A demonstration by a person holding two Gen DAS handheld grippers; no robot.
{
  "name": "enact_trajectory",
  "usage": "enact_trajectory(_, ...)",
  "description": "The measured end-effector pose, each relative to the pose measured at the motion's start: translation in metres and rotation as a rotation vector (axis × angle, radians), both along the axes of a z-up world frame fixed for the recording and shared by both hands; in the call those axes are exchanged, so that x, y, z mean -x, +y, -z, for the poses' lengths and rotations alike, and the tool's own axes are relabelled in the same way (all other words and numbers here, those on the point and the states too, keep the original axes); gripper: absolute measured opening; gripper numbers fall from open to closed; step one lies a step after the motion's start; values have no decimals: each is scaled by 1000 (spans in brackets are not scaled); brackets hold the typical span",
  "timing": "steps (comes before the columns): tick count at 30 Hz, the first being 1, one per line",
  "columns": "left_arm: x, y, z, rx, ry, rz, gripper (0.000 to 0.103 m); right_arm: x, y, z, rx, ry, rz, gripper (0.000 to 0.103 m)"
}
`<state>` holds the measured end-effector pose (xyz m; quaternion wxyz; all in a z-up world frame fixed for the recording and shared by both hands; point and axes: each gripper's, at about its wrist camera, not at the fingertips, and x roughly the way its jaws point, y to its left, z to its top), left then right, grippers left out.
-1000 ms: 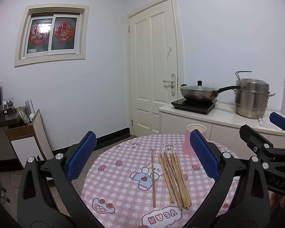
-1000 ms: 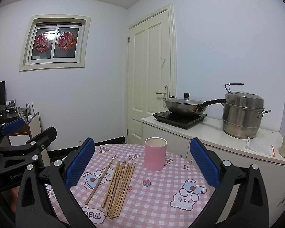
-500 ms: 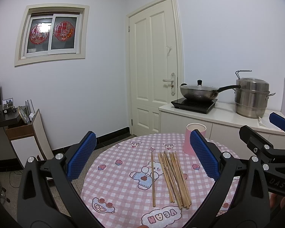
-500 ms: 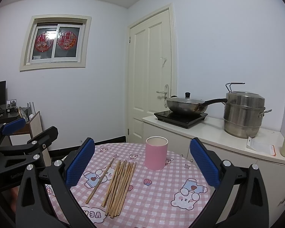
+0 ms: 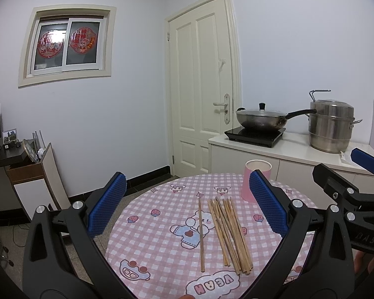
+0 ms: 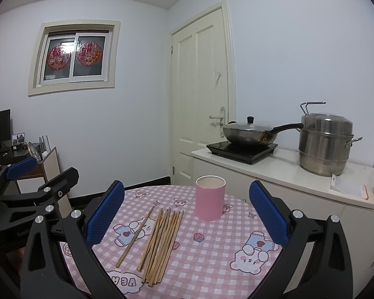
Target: Organize utensils
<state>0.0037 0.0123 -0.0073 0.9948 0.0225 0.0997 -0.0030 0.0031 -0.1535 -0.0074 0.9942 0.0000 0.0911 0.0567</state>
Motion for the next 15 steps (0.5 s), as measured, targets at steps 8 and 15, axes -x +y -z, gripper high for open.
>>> enact_trajectory(8,-18,3,12,5,63,-8,97,-18,0,9,-28,55,-55,97)
enact_trajectory(15,-43,5,28,9,141,-4,97,-41,4,19,-27,115,-100,97)
